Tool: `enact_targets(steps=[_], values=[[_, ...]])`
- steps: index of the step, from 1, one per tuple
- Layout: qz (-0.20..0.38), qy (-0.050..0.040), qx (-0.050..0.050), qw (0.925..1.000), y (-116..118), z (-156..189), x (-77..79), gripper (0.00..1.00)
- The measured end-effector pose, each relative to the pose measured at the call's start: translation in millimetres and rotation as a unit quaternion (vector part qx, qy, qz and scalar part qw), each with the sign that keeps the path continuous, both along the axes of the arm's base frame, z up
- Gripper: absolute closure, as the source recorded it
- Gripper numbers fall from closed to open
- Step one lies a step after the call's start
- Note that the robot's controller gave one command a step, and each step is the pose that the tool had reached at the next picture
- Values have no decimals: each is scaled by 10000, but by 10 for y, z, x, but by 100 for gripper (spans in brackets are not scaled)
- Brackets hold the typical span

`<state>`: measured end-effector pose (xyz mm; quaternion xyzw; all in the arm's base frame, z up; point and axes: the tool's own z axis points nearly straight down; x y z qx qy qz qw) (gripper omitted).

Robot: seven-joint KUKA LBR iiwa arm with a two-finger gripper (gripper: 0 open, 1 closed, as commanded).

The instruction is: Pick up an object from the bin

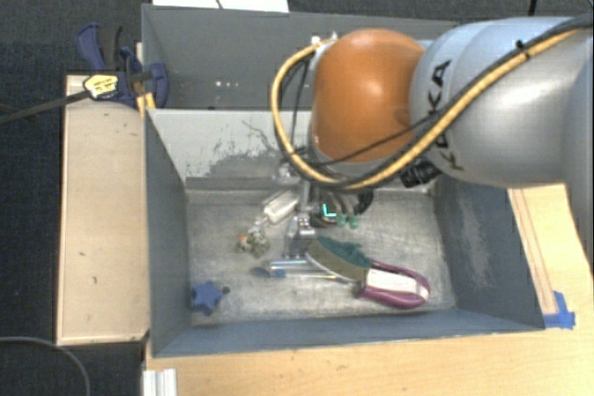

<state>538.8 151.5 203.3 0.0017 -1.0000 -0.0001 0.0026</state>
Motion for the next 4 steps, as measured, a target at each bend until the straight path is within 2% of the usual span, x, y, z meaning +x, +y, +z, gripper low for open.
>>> enact_targets(steps=[1,2,3,4], values=[[-558,-67,18,9984,-674,-1335,-460,0],[-1520,-52,2,9884,-943,-1022,-429,0],[-1371,-27,-1,9906,-831,-945,-620,0],[-2281,-63,15,9736,-902,-1313,-595,0]])
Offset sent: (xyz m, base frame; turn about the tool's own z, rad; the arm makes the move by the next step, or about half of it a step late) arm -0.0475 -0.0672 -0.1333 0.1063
